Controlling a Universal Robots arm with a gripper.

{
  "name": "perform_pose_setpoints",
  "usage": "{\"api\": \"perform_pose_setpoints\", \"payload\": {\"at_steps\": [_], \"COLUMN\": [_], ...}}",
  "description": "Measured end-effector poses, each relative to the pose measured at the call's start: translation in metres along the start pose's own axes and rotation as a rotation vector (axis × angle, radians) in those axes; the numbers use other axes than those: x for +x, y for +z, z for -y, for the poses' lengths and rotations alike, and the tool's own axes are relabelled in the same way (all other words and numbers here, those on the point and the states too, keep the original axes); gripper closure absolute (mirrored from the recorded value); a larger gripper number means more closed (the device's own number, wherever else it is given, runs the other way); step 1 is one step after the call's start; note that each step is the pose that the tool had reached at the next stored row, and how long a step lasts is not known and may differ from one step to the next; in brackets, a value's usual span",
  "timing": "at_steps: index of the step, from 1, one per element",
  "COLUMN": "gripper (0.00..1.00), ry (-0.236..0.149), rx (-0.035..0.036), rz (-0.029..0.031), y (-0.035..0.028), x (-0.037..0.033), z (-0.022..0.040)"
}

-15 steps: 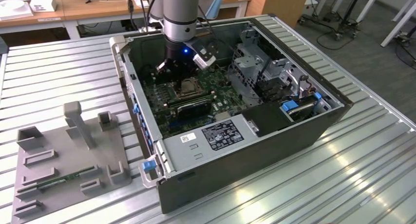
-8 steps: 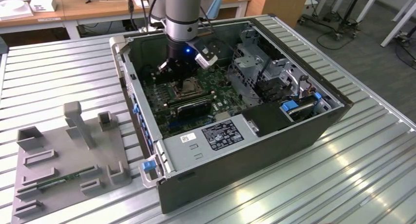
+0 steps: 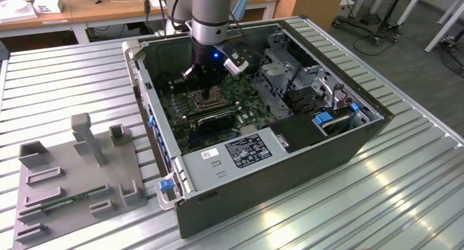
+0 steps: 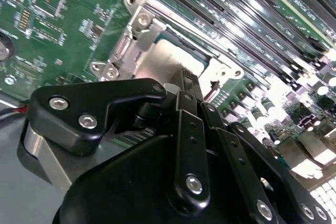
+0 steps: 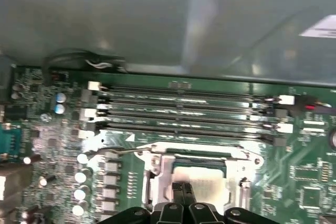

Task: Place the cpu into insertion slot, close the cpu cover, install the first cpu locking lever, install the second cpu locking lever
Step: 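Close the cpu cover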

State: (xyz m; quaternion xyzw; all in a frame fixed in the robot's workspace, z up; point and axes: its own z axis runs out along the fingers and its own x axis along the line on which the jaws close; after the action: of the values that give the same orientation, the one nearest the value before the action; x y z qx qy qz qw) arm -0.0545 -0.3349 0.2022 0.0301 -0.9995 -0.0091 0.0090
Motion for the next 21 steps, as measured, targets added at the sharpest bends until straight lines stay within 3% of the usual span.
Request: {"api": "perform_pose_setpoints", "payload": {"at_steps": [3, 9, 16, 21], "gripper": [0.89, 0.89, 0.89, 0.89], "ry": [0.0, 0.0, 0.0, 0.0], "rx": [-0.0001, -0.0001, 0.0, -0.0003], "rz": [-0.0001, 0.0, -0.0001, 0.0001], "y": [-0.0001, -0.0001, -0.0089, -0.0097], "x": [-0.0044, -0.0049, -0.0048, -0.0048], "z": [0.0003, 0.0003, 0.0001, 0.0001]}}
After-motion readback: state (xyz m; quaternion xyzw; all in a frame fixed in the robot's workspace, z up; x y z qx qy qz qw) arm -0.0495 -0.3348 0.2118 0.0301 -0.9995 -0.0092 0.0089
